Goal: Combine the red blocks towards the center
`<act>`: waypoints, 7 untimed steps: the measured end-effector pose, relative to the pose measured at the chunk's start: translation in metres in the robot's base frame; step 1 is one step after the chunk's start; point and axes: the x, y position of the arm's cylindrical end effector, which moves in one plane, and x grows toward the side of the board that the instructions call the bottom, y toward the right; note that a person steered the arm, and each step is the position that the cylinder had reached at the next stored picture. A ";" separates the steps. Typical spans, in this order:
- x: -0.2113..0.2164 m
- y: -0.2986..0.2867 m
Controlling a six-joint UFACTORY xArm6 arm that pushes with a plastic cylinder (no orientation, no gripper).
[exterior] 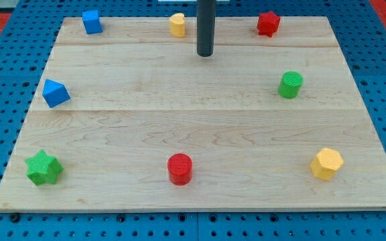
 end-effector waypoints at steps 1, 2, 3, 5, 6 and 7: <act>-0.001 0.000; -0.002 0.003; -0.002 0.039; -0.033 0.198; -0.090 0.210; -0.107 0.184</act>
